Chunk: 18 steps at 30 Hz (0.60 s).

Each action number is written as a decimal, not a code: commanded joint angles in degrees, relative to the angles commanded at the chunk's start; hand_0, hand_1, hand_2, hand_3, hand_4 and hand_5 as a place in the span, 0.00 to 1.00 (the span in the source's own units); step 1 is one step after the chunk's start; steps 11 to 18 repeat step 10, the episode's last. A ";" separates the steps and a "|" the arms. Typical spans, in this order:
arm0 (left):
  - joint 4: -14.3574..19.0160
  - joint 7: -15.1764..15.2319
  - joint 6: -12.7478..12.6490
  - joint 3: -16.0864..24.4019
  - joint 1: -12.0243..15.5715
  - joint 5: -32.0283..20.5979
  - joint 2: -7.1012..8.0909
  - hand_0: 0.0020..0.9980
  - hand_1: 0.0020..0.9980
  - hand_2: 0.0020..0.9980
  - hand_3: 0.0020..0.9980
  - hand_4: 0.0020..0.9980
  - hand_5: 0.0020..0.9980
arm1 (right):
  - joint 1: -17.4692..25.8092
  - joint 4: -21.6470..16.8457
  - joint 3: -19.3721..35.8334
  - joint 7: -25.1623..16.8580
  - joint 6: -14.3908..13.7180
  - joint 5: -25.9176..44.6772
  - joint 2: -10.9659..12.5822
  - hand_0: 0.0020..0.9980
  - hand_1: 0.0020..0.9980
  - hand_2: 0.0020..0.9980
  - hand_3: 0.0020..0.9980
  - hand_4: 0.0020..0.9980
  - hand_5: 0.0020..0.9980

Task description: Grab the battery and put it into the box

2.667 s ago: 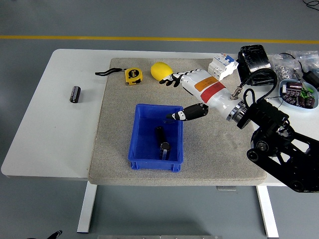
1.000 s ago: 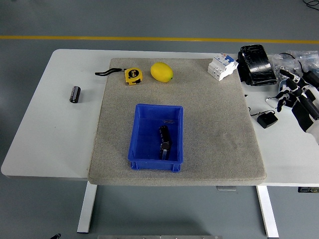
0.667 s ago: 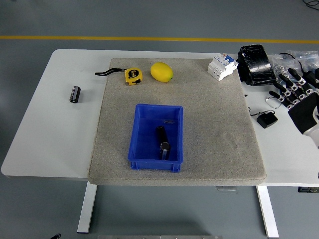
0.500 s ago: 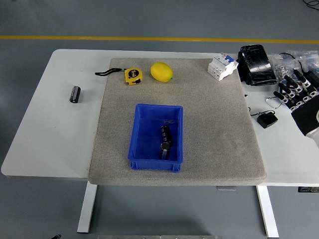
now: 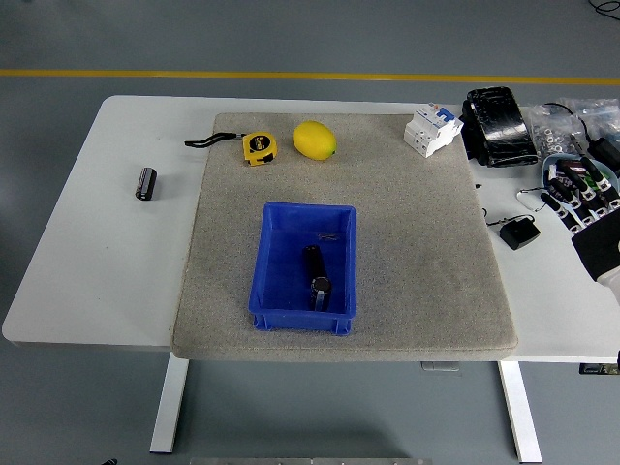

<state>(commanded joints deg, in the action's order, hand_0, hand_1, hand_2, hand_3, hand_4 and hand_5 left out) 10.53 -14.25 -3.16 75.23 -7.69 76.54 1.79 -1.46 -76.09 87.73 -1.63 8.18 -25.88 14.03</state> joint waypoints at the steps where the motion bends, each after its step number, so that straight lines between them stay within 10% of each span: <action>1: 0.00 0.03 -0.02 -0.19 -0.01 -0.18 0.04 0.73 0.72 0.84 0.83 0.79 0.86 | 0.11 0.15 0.41 0.07 -0.03 -0.47 -0.26 0.76 0.75 0.80 0.84 1.00 0.85; 18: 0.02 -0.02 -0.19 -0.77 0.00 -0.63 0.07 0.73 0.72 0.84 0.83 0.78 0.85 | 0.38 0.79 1.90 0.34 -0.14 -1.76 -1.23 0.77 0.75 0.80 0.84 1.00 0.85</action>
